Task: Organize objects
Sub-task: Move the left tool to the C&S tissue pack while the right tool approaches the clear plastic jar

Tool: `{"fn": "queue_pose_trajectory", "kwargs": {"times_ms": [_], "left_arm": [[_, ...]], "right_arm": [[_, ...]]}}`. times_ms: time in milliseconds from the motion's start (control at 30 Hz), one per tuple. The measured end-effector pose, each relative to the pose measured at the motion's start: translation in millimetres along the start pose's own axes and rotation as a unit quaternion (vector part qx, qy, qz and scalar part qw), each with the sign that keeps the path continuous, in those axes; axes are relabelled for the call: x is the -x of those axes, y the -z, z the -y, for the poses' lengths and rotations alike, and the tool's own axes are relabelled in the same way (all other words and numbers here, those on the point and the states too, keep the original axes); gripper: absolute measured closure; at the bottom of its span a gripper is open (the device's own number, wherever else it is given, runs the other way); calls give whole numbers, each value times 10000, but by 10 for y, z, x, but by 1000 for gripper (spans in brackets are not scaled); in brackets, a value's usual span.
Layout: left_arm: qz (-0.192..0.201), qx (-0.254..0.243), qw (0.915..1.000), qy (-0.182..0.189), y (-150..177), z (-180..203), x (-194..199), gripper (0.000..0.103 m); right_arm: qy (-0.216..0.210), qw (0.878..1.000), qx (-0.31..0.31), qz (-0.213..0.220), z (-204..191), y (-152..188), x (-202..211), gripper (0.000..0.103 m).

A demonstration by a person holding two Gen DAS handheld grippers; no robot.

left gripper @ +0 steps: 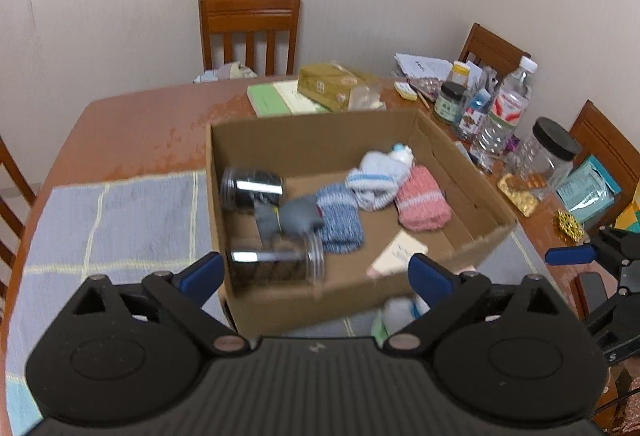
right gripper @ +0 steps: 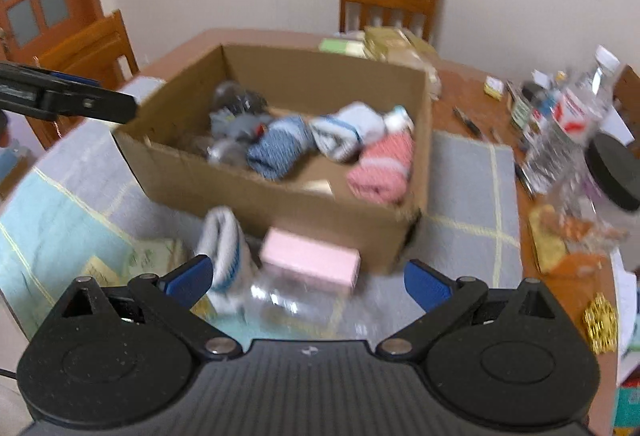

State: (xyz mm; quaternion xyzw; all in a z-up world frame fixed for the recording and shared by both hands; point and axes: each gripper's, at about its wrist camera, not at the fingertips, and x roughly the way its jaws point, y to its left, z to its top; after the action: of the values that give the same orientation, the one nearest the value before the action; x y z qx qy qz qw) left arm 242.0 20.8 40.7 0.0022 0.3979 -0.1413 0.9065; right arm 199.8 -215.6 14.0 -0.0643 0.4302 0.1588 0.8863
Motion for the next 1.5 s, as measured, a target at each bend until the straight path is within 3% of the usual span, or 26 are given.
{"fn": "queue_pose_trajectory", "kwargs": {"times_ms": [167,367,567,800,1067,1300,1400,1500], "left_arm": [[-100,83,9999,-24,305,106,27,5],[-213,110,9996,-132,676,228,-21,5],[-306,114,9990,-315,968,334,-105,4],[-614,-110,9976,-312,1225,419,-269,4],[-812,-35,9964,-248,1305,383,-326,4],[-558,305,9978,-159,1136,237,-206,4],[-389,465,9977,-287,1028,121,-214,4],[-460,643,9960,-408,947,-7,-337,4]], "right_arm": [[402,9991,140,-61,-88,290,-25,0],[277,9993,-239,-72,-104,539,-71,0],[780,9968,-184,-74,-163,716,-123,0],[678,9967,-378,-228,-94,840,-139,0],[658,9963,-508,-222,-87,797,-150,0],[656,9952,-709,-168,-47,676,-187,0],[660,9947,-769,-166,-39,637,-219,0],[654,9940,-852,-188,-33,617,-247,0]]}}
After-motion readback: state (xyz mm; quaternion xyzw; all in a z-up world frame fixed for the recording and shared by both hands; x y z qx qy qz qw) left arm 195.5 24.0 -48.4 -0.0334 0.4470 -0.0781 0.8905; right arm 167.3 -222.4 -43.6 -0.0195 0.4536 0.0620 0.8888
